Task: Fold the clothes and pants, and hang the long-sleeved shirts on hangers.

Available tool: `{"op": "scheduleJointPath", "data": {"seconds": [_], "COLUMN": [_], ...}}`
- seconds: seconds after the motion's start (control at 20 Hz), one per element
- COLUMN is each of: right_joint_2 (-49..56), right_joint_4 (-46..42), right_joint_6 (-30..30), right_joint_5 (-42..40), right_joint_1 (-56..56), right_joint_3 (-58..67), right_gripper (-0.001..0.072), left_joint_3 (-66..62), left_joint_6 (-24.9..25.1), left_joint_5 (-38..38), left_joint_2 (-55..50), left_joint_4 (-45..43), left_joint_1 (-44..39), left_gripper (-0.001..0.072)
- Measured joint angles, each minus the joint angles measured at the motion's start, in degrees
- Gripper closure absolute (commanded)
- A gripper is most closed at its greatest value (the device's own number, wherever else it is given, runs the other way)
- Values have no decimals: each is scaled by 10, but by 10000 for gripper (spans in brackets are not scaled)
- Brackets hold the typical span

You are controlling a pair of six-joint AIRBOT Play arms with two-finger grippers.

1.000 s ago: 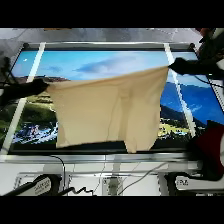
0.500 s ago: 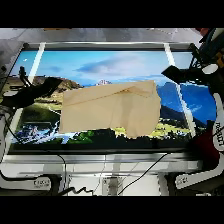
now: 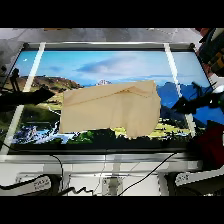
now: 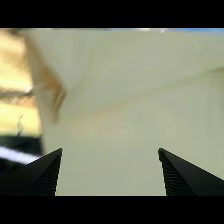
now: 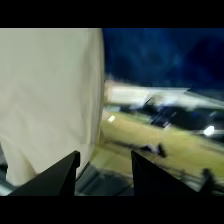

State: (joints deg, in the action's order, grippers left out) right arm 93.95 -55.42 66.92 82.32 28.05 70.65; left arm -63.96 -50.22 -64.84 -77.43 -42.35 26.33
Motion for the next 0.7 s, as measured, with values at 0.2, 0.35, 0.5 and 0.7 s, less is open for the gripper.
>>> {"op": "scheduleJointPath", "data": {"seconds": [0.2,0.35,0.5,0.7], "right_joint_2": [0,-1,-4,-31], "right_joint_4": [92,144,167,189], "right_joint_6": [-54,-85,-106,-125], "right_joint_5": [-57,-99,-135,-195], "right_joint_1": [-12,-37,-56,-64], "right_joint_3": [-132,-189,-212,-222], "right_gripper": [344,419,592,700], "left_joint_3": [16,63,135,226], "left_joint_6": [-52,-64,-63,-53], "left_joint_5": [-57,-78,-84,-63], "left_joint_2": [30,62,100,135], "left_joint_4": [-78,-99,-109,-110], "left_joint_1": [46,86,132,161], "left_gripper": [-3,-3,8,8]}}
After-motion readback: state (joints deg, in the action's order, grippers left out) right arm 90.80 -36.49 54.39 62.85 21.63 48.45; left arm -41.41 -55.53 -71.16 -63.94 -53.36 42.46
